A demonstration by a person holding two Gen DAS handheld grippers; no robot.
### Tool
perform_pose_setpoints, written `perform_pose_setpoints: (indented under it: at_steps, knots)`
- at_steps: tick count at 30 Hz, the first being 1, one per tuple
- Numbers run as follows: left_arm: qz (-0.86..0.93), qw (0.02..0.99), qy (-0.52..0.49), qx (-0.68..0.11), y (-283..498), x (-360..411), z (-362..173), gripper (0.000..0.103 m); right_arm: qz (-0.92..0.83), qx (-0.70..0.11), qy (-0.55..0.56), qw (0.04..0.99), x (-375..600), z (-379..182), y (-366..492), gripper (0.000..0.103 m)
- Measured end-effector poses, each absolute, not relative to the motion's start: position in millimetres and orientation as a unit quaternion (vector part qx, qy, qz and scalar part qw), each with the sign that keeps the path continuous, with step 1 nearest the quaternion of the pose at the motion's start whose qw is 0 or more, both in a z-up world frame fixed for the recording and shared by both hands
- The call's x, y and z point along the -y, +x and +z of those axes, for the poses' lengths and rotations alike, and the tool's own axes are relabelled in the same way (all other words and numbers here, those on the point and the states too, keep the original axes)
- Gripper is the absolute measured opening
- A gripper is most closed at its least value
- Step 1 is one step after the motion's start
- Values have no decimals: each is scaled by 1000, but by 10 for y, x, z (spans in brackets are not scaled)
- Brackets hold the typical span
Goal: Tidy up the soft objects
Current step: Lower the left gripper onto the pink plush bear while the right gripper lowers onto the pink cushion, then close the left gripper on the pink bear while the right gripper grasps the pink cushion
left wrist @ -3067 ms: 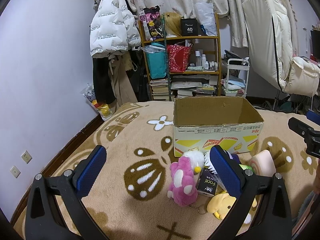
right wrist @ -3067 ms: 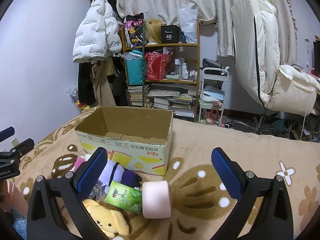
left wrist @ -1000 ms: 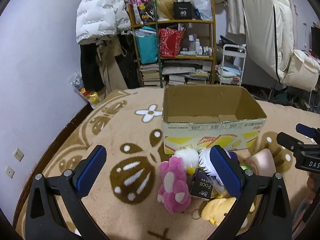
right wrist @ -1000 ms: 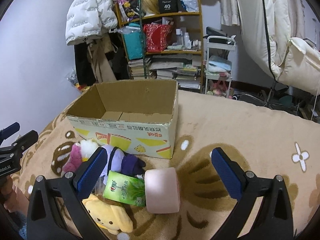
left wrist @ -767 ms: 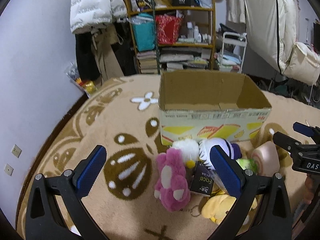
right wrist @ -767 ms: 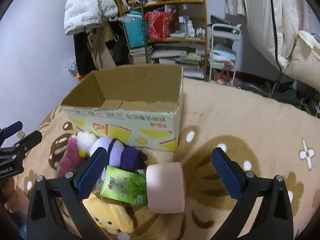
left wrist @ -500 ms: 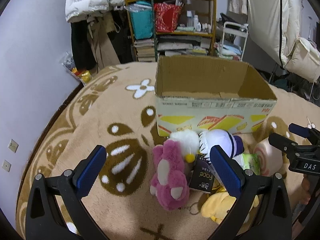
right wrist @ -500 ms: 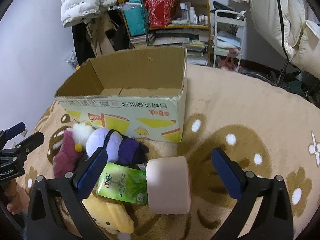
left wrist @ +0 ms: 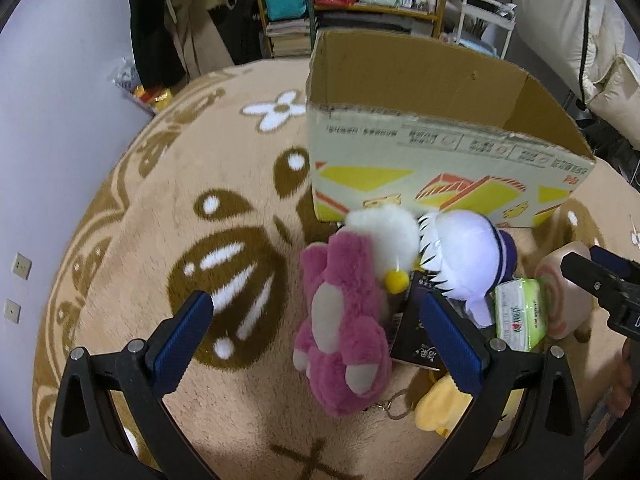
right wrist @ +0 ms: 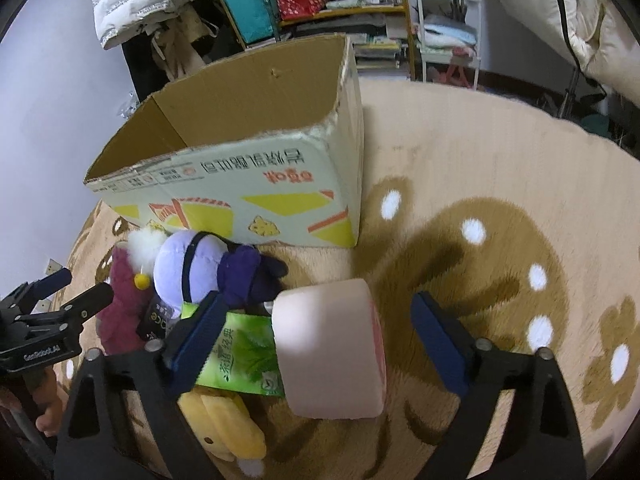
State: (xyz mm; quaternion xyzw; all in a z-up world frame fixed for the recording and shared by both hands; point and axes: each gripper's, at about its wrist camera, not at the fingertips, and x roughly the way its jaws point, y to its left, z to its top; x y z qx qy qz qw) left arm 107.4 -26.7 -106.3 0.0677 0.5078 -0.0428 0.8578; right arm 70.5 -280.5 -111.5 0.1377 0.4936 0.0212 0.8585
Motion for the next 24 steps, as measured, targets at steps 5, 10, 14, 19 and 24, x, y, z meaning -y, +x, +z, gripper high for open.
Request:
perform_pose_setpoints:
  at_steps: [5,10,14,19,24]
  knots:
    - [-38,843,58,-534,1113,236,-1179,102,27,-509,138,849,2786,-1196,720,82]
    - [-35,832,61,-550,1134,252,-1275,101,25,-518,139,843,2803,-1241,727,74]
    - [-38,820,51,-569,1161,251,-1372,91,22,-526,141,838,2815,-1272,726,64]
    - [-33,802,44,-595,1219,223,-1527,72,19,-527,142,838,2855,-1289,720,57]
    - [-51,791,22,-609,1228,222,-1602,52,24,-525,133,840,2838,-1268,727,48]
